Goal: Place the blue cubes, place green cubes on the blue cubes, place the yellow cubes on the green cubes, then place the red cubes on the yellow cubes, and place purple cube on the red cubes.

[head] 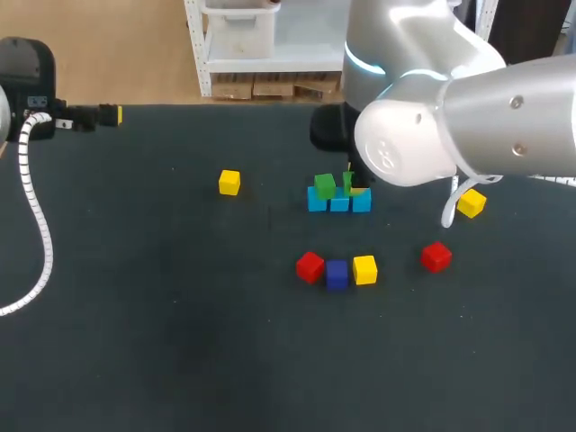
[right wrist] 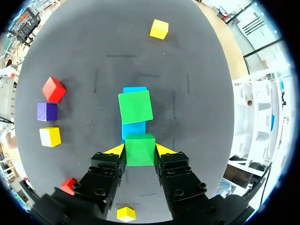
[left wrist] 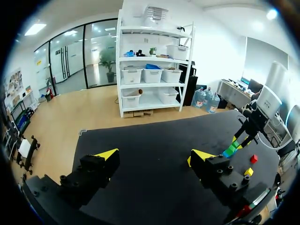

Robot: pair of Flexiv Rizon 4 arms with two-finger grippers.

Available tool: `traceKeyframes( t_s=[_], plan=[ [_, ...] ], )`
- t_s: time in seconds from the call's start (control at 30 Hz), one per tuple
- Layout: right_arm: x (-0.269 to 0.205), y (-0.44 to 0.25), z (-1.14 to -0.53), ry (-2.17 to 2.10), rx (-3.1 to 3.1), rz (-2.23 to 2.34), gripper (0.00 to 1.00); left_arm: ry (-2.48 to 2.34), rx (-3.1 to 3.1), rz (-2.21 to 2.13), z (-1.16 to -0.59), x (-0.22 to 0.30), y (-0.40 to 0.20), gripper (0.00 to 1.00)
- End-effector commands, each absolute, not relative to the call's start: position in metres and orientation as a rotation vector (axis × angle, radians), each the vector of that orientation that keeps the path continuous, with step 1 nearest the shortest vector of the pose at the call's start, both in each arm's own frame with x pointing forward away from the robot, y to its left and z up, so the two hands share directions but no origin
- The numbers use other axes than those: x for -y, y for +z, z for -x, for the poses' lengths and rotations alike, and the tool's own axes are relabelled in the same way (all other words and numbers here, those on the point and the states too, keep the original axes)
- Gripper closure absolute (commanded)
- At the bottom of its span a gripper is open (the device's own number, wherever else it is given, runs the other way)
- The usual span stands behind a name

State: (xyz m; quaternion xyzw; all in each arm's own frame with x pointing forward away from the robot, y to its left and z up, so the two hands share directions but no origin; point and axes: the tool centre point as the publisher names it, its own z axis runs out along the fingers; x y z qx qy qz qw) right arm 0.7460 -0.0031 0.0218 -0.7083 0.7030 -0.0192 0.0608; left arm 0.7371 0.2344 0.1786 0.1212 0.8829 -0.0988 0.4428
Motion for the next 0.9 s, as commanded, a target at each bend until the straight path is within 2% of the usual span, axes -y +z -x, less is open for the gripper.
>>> traceKeyframes(
  t_s=[0.03,0.9],
  plan=[
    [0.0045,0.0221,-0.7426,-0.064,-2.118,2.139,1.0,-0.275,-2.186,-0.318,-0.738,-0.238,0.1784,0.0],
    [0.0064,0.0234,-0.7394,-0.068,-2.108,2.128,1.0,-0.275,-2.186,-0.318,-0.738,-0.238,0.1784,0.0]
  ],
)
